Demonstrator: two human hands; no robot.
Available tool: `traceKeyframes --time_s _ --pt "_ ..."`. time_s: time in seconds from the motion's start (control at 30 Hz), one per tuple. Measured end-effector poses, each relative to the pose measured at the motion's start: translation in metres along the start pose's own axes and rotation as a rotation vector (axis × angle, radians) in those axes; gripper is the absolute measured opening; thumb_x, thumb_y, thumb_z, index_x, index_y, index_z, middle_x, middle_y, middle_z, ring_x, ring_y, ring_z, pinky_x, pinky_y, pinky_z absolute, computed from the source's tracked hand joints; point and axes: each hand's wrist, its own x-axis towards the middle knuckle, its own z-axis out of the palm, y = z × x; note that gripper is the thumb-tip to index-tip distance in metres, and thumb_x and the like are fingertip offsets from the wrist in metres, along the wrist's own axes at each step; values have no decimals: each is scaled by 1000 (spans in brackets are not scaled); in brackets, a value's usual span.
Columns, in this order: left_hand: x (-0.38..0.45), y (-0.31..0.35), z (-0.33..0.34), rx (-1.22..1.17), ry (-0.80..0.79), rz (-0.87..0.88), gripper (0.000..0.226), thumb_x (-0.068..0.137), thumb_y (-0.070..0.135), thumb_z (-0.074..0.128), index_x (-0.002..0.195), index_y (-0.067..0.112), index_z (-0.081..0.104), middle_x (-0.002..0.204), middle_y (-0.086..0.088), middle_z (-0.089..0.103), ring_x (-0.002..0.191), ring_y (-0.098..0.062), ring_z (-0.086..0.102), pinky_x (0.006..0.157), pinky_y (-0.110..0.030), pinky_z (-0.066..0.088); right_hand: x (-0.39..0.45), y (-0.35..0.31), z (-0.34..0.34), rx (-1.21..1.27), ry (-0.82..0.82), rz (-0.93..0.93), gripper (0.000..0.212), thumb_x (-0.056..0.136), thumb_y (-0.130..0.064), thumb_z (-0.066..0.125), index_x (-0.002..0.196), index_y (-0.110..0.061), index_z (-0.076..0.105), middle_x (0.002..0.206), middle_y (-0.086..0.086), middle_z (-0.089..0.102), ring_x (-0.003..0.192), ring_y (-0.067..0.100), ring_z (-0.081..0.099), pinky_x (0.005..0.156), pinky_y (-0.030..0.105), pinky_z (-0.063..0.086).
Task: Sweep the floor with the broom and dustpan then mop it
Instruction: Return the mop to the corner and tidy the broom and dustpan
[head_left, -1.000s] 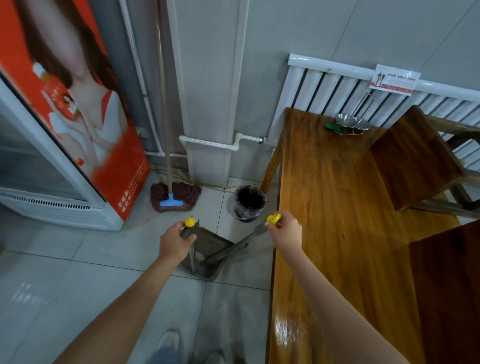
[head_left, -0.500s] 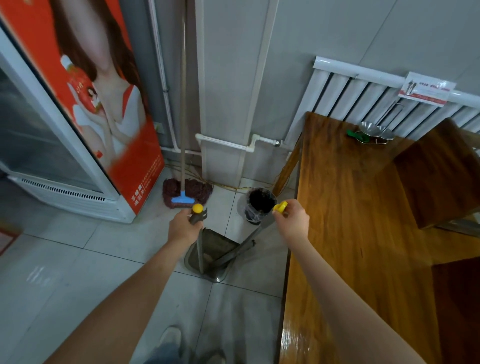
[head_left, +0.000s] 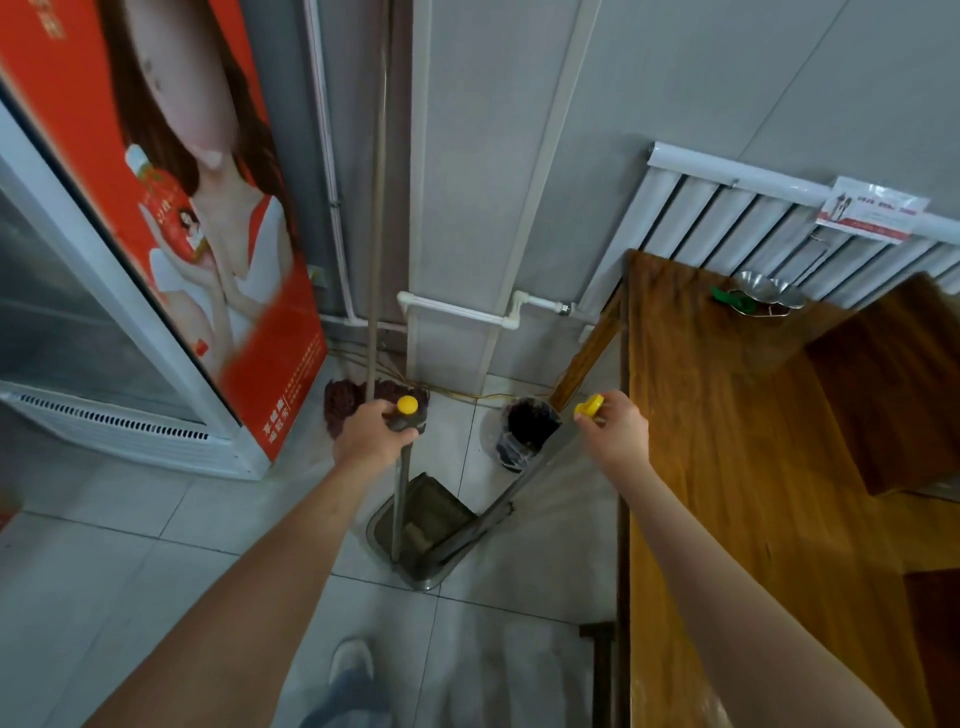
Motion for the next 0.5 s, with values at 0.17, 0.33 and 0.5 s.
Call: traceKeyframes --time_s 0.17,0.33,0.5 --pt "39 5 -20 77 -101 102 50 68 38 82 112 22 63 112 0 66 106 -24 61 87 -35 49 28 -34 16 -48 -1 -9 29 89 -18 67 115 -11 58 97 4 65 92 22 64 75 33 53" --pt "74 30 -23 180 -208 263 54 66 38 83 114 27 62 116 3 65 108 -18 61 89 -33 49 49 -50 23 -70 22 -3 21 90 -17 65 109 -11 58 91 2 63 88 23 64 73 35 54" --pt "107 61 -19 278 -222 388 46 71 38 79 112 30 60 114 5 65 107 -18 61 88 -32 45 71 -53 27 -74 21 34 24 92 -17 63 114 -10 56 89 -1 57 74 12 53 58 21 39"
